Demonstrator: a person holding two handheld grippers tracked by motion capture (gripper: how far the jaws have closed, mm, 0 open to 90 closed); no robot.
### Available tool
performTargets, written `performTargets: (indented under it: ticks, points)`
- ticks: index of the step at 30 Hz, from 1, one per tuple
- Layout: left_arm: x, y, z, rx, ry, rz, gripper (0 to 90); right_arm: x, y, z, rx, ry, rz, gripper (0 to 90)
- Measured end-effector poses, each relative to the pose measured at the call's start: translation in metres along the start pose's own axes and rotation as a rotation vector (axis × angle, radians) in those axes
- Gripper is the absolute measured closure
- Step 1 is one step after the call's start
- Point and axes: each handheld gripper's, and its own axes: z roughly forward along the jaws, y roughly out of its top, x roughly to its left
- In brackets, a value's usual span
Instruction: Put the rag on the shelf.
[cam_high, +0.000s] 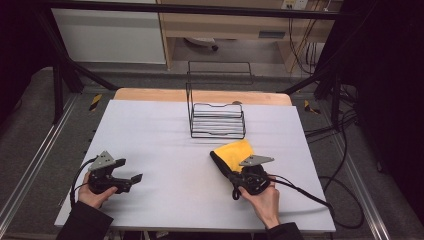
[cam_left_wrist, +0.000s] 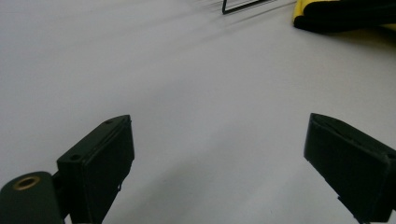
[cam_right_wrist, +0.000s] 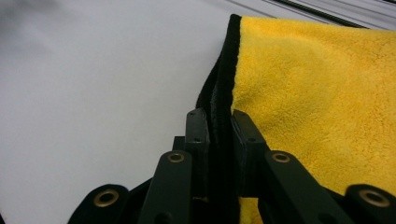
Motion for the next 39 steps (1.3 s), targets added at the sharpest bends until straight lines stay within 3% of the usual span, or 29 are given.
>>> performTargets:
  ticks: [11, 16, 19, 22, 24, 27, 30, 35, 39]
  points:
    - [0.0, 0.0, 0.0, -0.001, -0.001, 0.0, 8.3, 0.033, 0.007, 0.023, -0.002, 0.03, 0.011, 78.6]
    - [0.0, 0.0, 0.0, 0.003, -0.003, 0.004, 8.3, 0.036, 0.006, 0.034, 0.016, 0.052, 0.01, 76.1]
    - [0.0, 0.0, 0.0, 0.0, -0.004, 0.001, 8.3, 0.036, 0.005, 0.036, 0.015, 0.076, 0.005, 69.6]
    - [0.0, 0.0, 0.0, -0.001, -0.003, 0.002, 8.3, 0.034, 0.007, 0.032, -0.031, 0.127, -0.002, 55.9]
    - [0.0, 0.0, -0.001, -0.001, -0.003, 0.002, 8.4, 0.033, 0.01, 0.026, -0.062, 0.131, -0.026, 48.2]
    - [0.0, 0.0, -0.001, -0.001, -0.003, 0.003, 8.4, 0.023, 0.011, 0.017, -0.09, 0.096, -0.059, 40.1]
    - [0.0, 0.0, -0.001, -0.001, -0.002, 0.002, 8.3, 0.001, 0.004, 0.008, -0.098, 0.046, -0.035, 35.4]
    - [0.0, 0.0, 0.0, 0.004, -0.003, 0.002, 8.3, -0.035, -0.015, -0.002, -0.048, -0.022, -0.01, 37.8]
    - [-0.001, 0.0, 0.0, 0.006, -0.004, 0.001, 8.3, -0.052, -0.029, -0.005, -0.003, -0.016, 0.026, 46.4]
